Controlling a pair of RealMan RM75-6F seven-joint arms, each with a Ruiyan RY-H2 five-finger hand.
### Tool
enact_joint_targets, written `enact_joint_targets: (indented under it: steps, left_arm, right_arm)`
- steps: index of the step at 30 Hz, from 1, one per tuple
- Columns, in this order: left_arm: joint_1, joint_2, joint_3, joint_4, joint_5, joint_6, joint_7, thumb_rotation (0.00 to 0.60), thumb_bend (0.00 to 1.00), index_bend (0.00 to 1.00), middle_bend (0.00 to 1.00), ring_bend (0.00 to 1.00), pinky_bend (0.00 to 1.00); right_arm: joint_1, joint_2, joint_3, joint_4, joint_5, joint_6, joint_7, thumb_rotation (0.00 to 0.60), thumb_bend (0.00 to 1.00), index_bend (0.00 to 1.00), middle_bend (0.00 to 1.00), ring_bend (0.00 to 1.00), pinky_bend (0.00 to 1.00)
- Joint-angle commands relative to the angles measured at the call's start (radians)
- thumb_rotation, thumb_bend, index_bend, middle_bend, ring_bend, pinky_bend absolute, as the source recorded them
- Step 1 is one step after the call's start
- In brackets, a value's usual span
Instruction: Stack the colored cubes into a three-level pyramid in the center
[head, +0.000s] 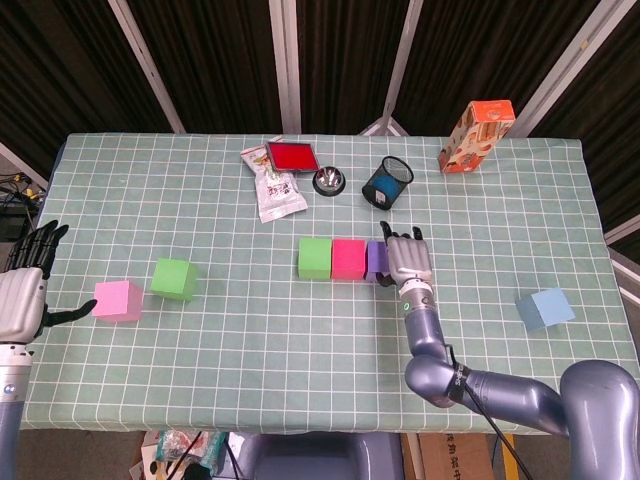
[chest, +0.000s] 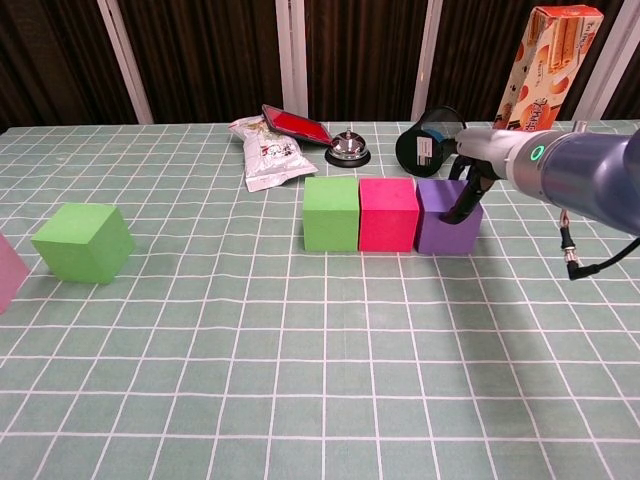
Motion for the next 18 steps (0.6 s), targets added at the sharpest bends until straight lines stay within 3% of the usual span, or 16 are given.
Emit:
enact_joint_targets:
  steps: [1,18]
  left_arm:
    - [0.000,0.000,-0.001,0.001,-0.002,0.000,-0.001,0.600,0.09,0.00,0.00,0.00,0.01]
    - [0.000,0.000,0.000,0.001,0.000,-0.001,-0.003,0.600,0.09,0.00,0.00,0.00,0.01]
  right_arm:
    - [0.002,-0.002,0.000,0.000,0.001,0.000,-0.003,0.600,0.34,0.00,0.38,0.24,0.00]
    - [0.003,-0.003,0.004,0.002,0.009,0.001,-0.008,0.600,0.34,0.00,0.38,0.24,0.00]
